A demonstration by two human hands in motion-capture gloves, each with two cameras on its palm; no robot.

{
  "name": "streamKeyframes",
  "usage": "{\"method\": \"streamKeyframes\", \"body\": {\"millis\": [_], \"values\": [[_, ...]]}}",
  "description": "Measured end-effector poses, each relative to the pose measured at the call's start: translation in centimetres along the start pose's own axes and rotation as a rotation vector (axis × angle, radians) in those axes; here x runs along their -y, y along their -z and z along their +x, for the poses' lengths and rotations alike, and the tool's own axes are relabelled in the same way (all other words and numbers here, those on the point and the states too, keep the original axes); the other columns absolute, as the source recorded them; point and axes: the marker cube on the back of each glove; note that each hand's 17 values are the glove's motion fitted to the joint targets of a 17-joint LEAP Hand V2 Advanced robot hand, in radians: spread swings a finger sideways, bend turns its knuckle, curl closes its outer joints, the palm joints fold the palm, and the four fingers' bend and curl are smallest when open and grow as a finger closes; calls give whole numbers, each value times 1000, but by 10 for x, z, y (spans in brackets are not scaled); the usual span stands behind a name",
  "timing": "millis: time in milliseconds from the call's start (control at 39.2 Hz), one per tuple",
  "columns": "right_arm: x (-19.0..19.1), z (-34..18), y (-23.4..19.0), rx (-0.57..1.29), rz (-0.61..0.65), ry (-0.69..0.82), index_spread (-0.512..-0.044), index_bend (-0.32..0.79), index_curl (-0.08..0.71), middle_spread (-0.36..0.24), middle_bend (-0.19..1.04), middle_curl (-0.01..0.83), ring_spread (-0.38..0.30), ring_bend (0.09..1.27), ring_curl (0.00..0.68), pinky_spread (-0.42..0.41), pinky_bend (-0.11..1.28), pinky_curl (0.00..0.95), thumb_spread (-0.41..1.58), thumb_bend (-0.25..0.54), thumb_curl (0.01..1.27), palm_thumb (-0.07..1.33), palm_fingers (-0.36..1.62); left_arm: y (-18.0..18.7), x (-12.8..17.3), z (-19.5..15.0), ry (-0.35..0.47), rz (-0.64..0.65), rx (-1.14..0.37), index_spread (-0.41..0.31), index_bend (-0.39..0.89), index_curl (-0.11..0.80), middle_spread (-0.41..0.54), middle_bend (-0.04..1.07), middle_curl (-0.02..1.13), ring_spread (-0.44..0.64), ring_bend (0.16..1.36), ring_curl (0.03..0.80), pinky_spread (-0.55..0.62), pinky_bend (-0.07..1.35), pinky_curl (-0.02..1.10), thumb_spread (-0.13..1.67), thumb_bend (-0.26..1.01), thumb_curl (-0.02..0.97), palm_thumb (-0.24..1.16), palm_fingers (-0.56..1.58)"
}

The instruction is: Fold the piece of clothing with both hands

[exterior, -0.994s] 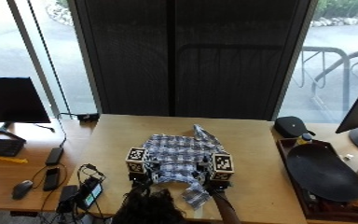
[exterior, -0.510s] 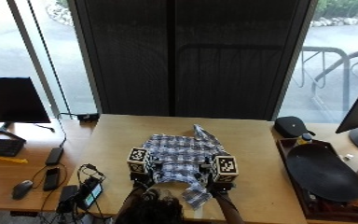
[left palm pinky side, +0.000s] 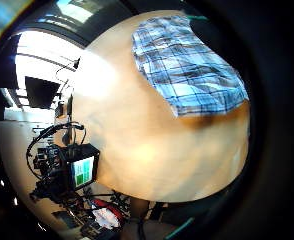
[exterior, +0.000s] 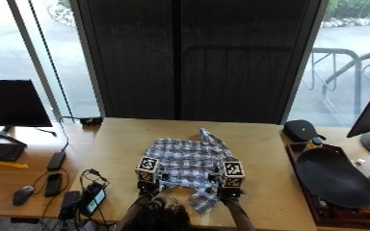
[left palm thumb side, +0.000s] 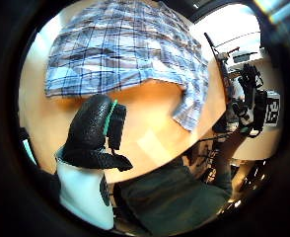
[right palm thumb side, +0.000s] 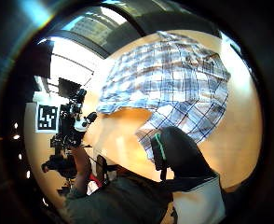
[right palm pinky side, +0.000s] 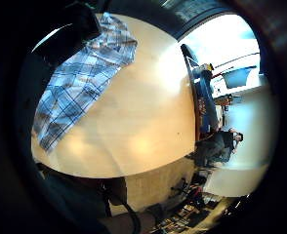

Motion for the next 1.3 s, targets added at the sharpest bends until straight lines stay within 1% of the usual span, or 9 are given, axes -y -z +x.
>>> {"method": "streamKeyframes", "body": {"millis": [153, 306, 382, 459, 561, 713, 841, 1147, 1300], "values": [[4, -4, -35, 28, -208, 29, -398, 34, 150, -4, 191, 263, 103, 570, 330, 175, 767, 385, 1138, 23, 335, 557, 232, 13, 2, -10, 4, -1, 89, -102, 100, 250, 38, 220, 368, 272, 577, 285, 380, 440, 278, 1134, -7, 309, 379, 259], [7, -21, -42, 138, -282, 191, -380, 128, 165, -2, 172, 271, 108, 511, 315, 137, 815, 392, 1097, 8, 349, 615, 221, 2, -21, 3, -3, -310, -8, -90, 102, 238, 55, 214, 379, 275, 589, 295, 359, 497, 306, 1123, 14, 334, 475, 221], [8, -11, -50, 27, -345, 91, -375, 136, 176, -2, 164, 271, 110, 498, 310, 119, 830, 392, 1080, 1, 357, 643, 227, -6, -25, 6, -3, -398, -38, -88, 126, 243, 59, 205, 380, 276, 590, 297, 352, 509, 312, 1126, 22, 344, 523, 221], [10, -8, -57, -4, -374, 63, -372, 166, 197, -5, 169, 272, 109, 474, 302, 102, 820, 386, 1069, 4, 365, 686, 253, -13, -23, 15, -95, -429, -180, -87, 139, 249, 73, 188, 378, 283, 588, 296, 347, 524, 321, 1141, 32, 351, 568, 219], [12, -7, -59, -19, -357, 61, -373, 168, 216, -14, 170, 275, 88, 456, 297, 91, 795, 377, 1056, -12, 364, 702, 285, -18, -20, 22, -194, -419, -302, -86, 145, 259, 94, 168, 370, 292, 573, 292, 315, 587, 343, 1177, 31, 353, 595, 225], [12, -11, -58, -44, -318, 75, -384, 232, 270, -62, 176, 288, -6, 461, 297, 79, 657, 337, 1054, -18, 354, 710, 444, -24, -14, 19, -176, -355, -235, -95, 226, 307, 93, 178, 365, 298, 508, 276, 273, 598, 351, 1229, 17, 349, 601, 308], [12, -10, -54, -118, -251, 53, -382, 255, 306, -103, 169, 292, -87, 487, 310, 35, 593, 320, 1082, -2, 350, 749, 605, -18, -5, -2, -72, -199, -8, -111, 256, 342, 68, 172, 362, 265, 482, 270, 212, 607, 361, 1276, 24, 349, 633, 418], [19, -8, -59, -265, -143, 56, -339, 219, 363, -229, 180, 315, -257, 531, 354, -183, 562, 333, 1123, 32, 361, 905, 1141, -1, 12, 5, -88, 92, 31, -175, 204, 380, -77, 186, 375, 7, 501, 299, -57, 657, 386, 1294, 72, 384, 792, 900], [20, -8, -39, -200, -134, 88, -329, 150, 366, -244, 309, 380, -287, 572, 387, -271, 529, 344, 1123, 32, 362, 954, 1296, 9, 3, -4, -57, -6, 72, -214, 156, 387, -169, 222, 409, -139, 503, 330, -193, 639, 400, 1171, 61, 422, 868, 1114]]}}
